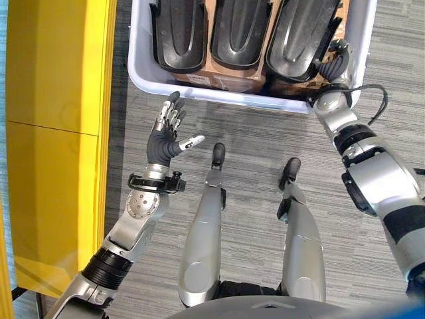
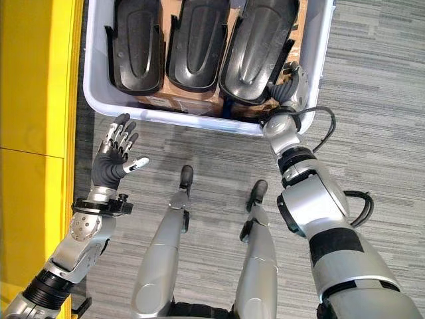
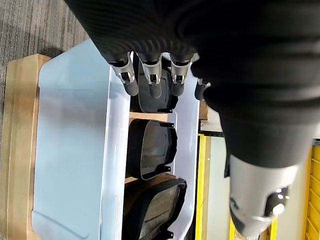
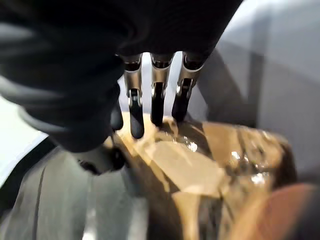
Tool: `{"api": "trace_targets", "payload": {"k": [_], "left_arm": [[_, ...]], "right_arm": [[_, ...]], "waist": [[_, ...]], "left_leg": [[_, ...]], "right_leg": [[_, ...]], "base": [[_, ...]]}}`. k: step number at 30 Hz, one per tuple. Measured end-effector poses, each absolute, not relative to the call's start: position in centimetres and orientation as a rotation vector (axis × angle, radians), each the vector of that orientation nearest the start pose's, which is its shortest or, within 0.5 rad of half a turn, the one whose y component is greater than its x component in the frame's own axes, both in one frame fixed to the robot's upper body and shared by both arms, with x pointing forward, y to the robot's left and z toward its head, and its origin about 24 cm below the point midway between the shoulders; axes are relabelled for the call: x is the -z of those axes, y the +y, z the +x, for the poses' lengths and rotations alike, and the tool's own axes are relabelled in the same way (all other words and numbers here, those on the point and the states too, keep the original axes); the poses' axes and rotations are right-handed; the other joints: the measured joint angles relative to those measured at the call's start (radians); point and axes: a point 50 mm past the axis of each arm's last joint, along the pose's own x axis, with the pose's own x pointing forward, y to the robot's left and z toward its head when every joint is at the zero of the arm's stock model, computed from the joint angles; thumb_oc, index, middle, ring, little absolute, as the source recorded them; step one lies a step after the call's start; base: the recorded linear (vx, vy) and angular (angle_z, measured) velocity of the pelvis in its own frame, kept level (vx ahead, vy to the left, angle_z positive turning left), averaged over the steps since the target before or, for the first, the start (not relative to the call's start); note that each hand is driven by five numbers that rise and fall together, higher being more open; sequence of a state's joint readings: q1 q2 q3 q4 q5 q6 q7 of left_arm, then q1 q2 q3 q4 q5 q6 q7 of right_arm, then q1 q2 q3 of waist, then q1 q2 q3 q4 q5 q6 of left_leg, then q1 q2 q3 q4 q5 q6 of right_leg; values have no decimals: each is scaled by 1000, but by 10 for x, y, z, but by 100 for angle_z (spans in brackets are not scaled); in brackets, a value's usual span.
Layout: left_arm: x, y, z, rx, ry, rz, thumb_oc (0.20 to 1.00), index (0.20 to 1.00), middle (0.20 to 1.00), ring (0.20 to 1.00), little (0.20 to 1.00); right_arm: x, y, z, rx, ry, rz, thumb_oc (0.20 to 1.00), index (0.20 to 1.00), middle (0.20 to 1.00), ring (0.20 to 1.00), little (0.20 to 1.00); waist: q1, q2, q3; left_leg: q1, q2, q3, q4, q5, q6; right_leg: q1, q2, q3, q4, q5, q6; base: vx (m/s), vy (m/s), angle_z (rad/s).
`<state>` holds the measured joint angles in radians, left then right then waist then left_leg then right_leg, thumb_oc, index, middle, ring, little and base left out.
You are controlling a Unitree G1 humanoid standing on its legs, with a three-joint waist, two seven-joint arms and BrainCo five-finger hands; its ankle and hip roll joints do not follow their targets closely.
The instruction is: Move parts from the plastic box to the shelf.
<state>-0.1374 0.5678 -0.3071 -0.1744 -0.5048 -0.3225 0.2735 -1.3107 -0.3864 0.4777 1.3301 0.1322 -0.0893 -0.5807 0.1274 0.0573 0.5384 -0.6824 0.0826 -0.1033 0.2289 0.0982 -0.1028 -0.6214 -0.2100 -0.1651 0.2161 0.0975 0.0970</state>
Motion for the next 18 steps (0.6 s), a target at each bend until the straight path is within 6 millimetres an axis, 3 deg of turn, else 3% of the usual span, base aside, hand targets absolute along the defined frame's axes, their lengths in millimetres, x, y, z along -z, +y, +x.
{"api": "trace_targets", "payload": {"k": [5, 18], "left_arm": [[-133, 171, 259, 130, -431, -80, 1000, 1000, 1000, 1000, 1000], [-134, 171, 259, 156, -431, -81, 1000, 1000, 1000, 1000, 1000]], "right_arm": [[-225, -199, 424, 491, -190, -620, 200, 200, 200, 200, 200], [-205, -205, 424, 431, -92, -630, 200, 200, 200, 200, 200]], "waist": [[6, 11, -6], [30, 13, -8]], "left_leg": [[0, -6, -9, -1, 8, 0], [25, -13, -19, 3, 8, 2]], "right_leg": [[4, -1, -9, 2, -2, -3], [37, -4, -21, 7, -7, -3]], "base": [[-13, 7, 5], [-7, 3, 2]]}}
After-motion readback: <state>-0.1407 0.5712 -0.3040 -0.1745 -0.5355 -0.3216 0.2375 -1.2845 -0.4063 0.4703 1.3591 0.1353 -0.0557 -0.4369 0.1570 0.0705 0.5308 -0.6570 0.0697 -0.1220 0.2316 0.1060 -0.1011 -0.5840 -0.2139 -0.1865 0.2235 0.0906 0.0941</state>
